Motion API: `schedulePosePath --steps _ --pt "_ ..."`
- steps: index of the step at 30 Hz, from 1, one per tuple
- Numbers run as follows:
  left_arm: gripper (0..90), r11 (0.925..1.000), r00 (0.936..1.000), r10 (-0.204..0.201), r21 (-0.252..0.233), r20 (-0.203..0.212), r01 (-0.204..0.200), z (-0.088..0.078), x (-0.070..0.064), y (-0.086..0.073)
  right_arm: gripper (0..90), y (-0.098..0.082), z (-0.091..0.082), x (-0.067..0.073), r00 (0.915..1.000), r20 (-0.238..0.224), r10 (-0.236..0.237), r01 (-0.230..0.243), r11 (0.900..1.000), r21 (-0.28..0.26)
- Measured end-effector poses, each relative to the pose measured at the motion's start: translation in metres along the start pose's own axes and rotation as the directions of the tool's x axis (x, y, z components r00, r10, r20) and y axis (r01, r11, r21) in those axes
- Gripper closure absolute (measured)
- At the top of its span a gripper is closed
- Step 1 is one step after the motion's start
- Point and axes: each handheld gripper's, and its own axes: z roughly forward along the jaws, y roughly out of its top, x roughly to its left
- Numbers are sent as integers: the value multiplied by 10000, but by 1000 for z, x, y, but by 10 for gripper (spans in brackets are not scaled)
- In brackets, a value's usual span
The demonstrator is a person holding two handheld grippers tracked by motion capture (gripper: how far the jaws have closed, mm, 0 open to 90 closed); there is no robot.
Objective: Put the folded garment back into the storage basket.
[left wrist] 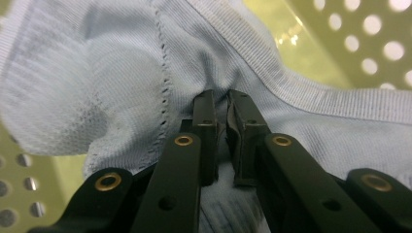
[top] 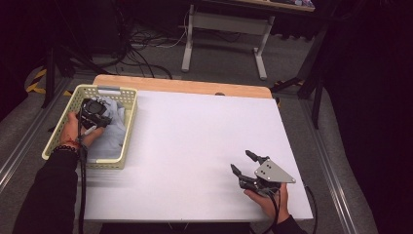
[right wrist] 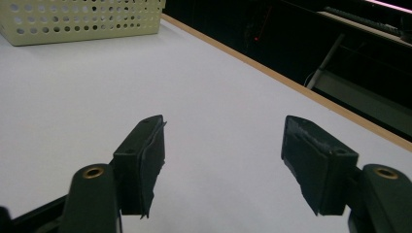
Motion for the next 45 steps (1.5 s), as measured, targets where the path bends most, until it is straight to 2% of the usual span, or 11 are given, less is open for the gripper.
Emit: schedulePosePath --steps 4,12,21,22,32,35,38,39,42,44,45 --pt "821 9989 9995 82 -452 -318 -96 -8 -1 2 332 0 -1 0 10000 59 -24 24 10000 -30" --pt "812 9923 9987 -11 -1235 -502 -51 -24 -3 3 326 1 0 3 9999 23 -114 114 9999 -11" --pt "803 9761 9988 -22 -2173 -489 -85 -37 -9 4 309 1 2 5 9999 -91 -91 91 10000 29" --pt "799 9686 9991 36 -2480 -428 -141 -42 -12 4 302 1 2 6 9999 -90 -78 79 10000 47" --pt "762 9410 9989 392 -3352 -275 -462 -56 -28 8 290 1 6 10 9996 -230 -136 138 9998 118" --pt "747 9285 9982 535 -3667 -257 -592 -60 -33 9 286 1 6 9 9997 -225 -70 73 9999 92" --pt "720 9224 9979 615 -3806 -220 -653 -62 -36 10 284 1 6 9 9997 -236 -76 79 9999 114" --pt "698 9157 9976 653 -3958 -243 -696 -63 -41 10 283 0 7 9 9997 -243 -67 70 9999 124" --pt "661 9113 9971 722 -4047 -240 -757 -64 -44 11 282 0 7 9 9997 -250 -84 87 9999 143" --pt "632 8992 9967 754 -4299 -306 -812 -66 -51 12 281 0 8 9 9996 -268 -52 56 9999 150" --pt "614 8987 9957 853 -4287 -353 -922 -67 -52 12 281 0 8 9 9997 -257 -61 65 9998 163"
